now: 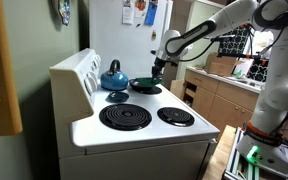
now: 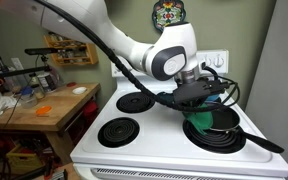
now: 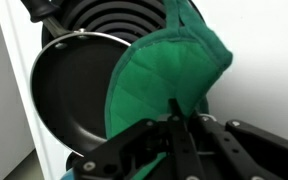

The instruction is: Use the kitchen mitt to move the pan from the back right plate to the back left one

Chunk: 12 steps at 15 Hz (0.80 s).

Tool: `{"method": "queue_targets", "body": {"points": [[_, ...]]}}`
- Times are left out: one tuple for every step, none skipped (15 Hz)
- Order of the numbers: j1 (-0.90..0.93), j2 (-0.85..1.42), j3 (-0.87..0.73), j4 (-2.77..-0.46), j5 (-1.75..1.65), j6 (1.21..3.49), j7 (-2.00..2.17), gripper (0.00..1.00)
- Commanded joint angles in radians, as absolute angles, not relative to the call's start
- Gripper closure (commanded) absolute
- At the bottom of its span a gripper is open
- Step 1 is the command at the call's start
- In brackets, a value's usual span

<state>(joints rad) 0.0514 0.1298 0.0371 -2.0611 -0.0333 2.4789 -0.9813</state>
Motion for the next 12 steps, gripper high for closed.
{"method": "queue_targets", "body": {"points": [[0.032, 0.174, 0.049, -2.019, -0.057, 2.475, -1.003, 0.95], [0.028, 0.184, 0.052, -2.010, -0.049, 2.475, -1.016, 0.92], [0.027, 0.194, 0.053, -2.003, -0.050, 2.475, -1.013, 0.71], [0.025, 0.201, 0.054, -1.997, -0.049, 2.474, -1.016, 0.66], [0.023, 0.210, 0.054, -1.990, -0.050, 2.476, -1.014, 0.59], [0.022, 0.219, 0.055, -1.985, -0.051, 2.476, -1.014, 0.53], [0.018, 0.227, 0.057, -1.980, -0.045, 2.474, -1.019, 0.45], [0.016, 0.234, 0.058, -1.974, -0.045, 2.473, -1.020, 0.37], [0.013, 0.241, 0.060, -1.969, -0.045, 2.469, -1.021, 0.30], [0.010, 0.248, 0.062, -1.965, -0.044, 2.468, -1.023, 0.22], [0.007, 0.254, 0.063, -1.964, -0.045, 2.466, -1.023, 0.15], [0.005, 0.262, 0.064, -1.962, -0.042, 2.466, -1.024, 0.08]]}}
